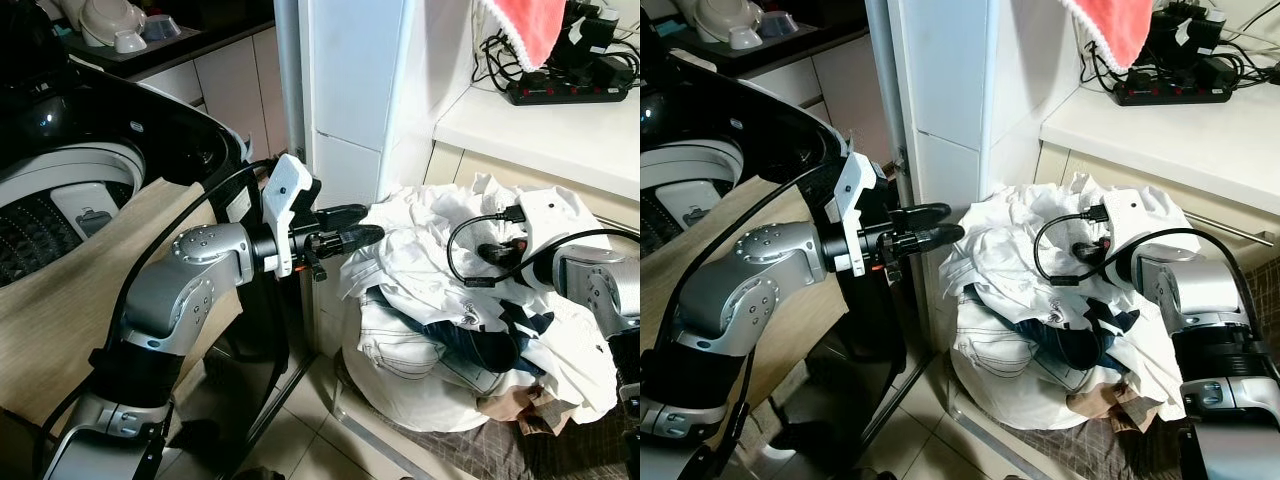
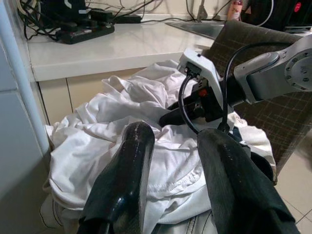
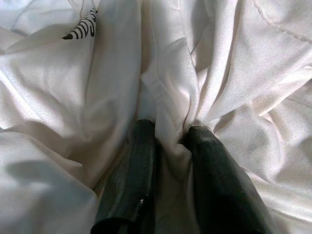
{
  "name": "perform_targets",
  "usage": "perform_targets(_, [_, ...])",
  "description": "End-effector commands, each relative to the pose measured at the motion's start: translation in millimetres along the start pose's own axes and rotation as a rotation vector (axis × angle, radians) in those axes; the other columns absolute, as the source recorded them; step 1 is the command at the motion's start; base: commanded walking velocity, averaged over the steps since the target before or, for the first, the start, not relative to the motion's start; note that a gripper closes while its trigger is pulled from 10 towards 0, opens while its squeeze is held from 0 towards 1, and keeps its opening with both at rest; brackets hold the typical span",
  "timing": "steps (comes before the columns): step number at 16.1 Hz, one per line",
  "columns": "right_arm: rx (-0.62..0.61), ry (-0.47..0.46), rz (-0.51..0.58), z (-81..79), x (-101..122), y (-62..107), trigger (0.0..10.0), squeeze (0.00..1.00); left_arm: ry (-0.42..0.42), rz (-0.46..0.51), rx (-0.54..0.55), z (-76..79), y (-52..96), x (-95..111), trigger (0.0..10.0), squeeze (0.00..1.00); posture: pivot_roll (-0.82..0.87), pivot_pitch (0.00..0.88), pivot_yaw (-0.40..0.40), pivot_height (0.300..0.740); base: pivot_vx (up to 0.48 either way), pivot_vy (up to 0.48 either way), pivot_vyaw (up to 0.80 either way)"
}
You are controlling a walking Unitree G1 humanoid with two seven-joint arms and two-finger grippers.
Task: Clothes washing
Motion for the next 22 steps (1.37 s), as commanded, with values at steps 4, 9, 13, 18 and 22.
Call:
perform_targets(4, [0.067,-0.057,0.063,-6.2,12.2,2.4,0.0,0.00,0.004,0.000,0.011,-1.3,2.5,1.1,10.0,0.00,-0.15,0.000,0.062,0.740,0.000,0.000,0.00])
perform_targets(9, [0.248,-0.220,0.302,-12.4,50.5,25.0,0.0,0.00,-0.017,0.039,0.066,-6.4,0.5,8.5,10.0,0.00,-0.16,0.000,0.062,0.740,0.000,0.000,0.00])
perform_targets(13, [0.511,-0.180,0.572,-28.4,92.7,74.7,0.0,0.00,-0.092,0.191,0.146,-12.5,-6.5,37.7,10.0,0.00,-0.16,0.000,0.057,0.740,0.000,0.000,0.00])
perform_targets(18, [0.739,-0.081,0.745,-50.8,112.8,117.8,0.0,0.00,-0.064,0.363,0.070,0.8,-24.1,70.3,10.0,1.00,-0.16,0.000,0.052,0.740,0.000,0.000,0.00])
perform_targets(22, [0.825,-0.107,0.819,-59.7,121.5,131.3,0.0,0.00,-0.052,0.299,0.019,13.7,-42.4,52.4,10.0,0.32,-0.16,0.000,0.051,0.740,0.000,0.000,0.00])
Point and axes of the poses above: a point about 5 cm out from each wrist's last joint towards the gripper, its own y axis pointing back from the gripper into the wrist, its own x axis along the axis of the wrist's last joint, z = x × y, the point moved 1 cm from there along -y, pointing out of the wrist towards the gripper, and after that the axes turned 4 degrees about y, right-handed, at the moved point
